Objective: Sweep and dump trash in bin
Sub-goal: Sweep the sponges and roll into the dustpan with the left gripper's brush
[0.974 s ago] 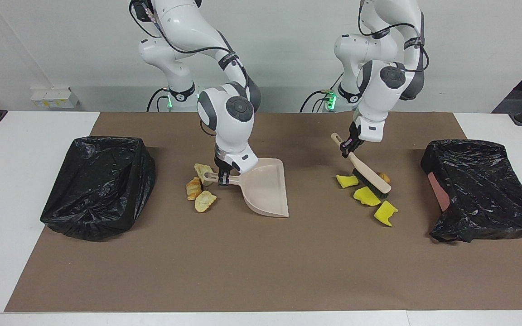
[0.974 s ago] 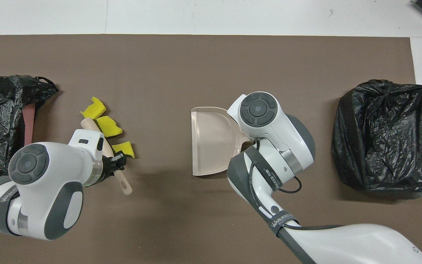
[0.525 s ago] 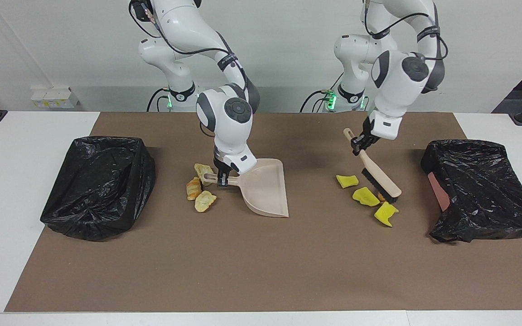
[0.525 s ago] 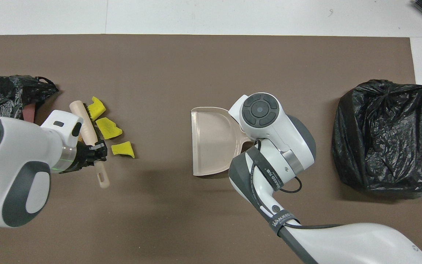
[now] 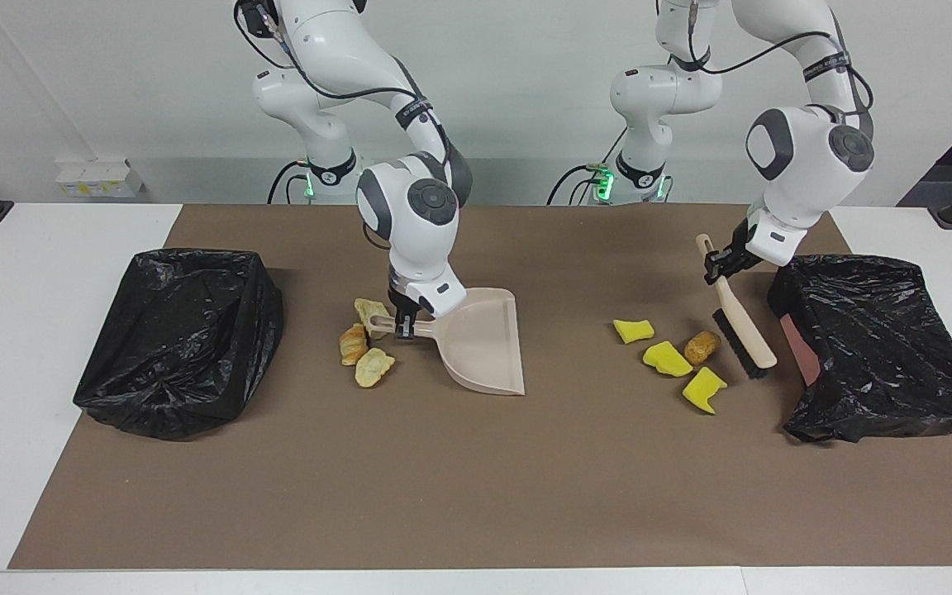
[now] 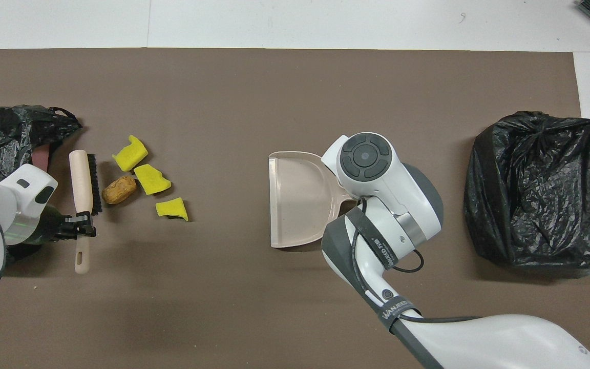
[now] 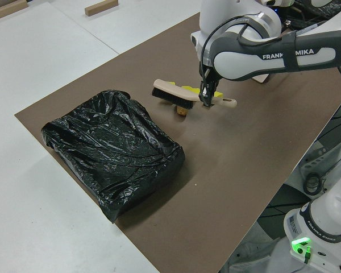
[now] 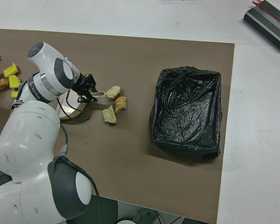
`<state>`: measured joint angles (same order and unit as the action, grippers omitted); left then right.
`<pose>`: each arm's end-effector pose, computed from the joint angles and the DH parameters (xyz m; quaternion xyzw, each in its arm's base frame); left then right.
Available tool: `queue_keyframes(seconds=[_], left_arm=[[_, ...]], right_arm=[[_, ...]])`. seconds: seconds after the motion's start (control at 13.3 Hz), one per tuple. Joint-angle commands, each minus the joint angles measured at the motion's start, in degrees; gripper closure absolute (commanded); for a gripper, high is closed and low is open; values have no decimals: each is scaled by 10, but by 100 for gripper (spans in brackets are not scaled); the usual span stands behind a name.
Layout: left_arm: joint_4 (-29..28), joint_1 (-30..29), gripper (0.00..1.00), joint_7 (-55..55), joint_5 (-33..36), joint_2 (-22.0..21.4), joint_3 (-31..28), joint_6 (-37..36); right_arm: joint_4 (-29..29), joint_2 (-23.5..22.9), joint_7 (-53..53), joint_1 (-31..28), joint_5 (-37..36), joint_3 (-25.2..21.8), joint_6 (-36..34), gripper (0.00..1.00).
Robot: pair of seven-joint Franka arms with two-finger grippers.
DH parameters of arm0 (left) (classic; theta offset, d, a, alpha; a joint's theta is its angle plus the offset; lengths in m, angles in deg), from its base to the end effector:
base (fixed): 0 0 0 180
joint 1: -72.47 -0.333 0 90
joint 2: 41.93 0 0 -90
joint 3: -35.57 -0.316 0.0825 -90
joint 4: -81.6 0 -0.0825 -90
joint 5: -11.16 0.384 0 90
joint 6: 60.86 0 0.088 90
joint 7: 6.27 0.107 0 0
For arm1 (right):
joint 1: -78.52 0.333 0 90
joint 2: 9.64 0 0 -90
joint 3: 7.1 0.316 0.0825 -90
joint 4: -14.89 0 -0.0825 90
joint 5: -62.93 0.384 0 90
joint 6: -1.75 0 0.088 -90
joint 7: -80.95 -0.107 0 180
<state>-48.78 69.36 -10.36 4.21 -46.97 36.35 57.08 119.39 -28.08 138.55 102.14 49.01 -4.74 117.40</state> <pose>0.4890 0.0134 0.3831 0.9928 0.0876 -0.0652 0.0500 0.5641 0.2576 0.3512 0.7001 0.7044 -0.0873 0.0783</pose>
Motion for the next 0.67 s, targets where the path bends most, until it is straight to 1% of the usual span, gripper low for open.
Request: queue_keyframes(seconds=[0.0, 0.07, 0.22, 0.3, 0.6], left_arm=[[6, 6, 100, 17, -3, 27, 8, 26], [6, 16, 100, 16, -3, 36, 11, 39], [6, 76, 100, 12, -9, 54, 12, 64], [6, 92, 100, 12, -13, 56, 13, 70], [2, 195, 100, -31, -31, 50, 13, 71]], right_arm=[[27, 17, -7, -6, -15, 4, 12, 100], [27, 17, -7, -6, -15, 4, 12, 100], [25, 17, -7, -5, -13, 4, 12, 100], [26, 17, -6, -6, -13, 4, 9, 100], [27, 19, -5, -5, -14, 4, 17, 100]])
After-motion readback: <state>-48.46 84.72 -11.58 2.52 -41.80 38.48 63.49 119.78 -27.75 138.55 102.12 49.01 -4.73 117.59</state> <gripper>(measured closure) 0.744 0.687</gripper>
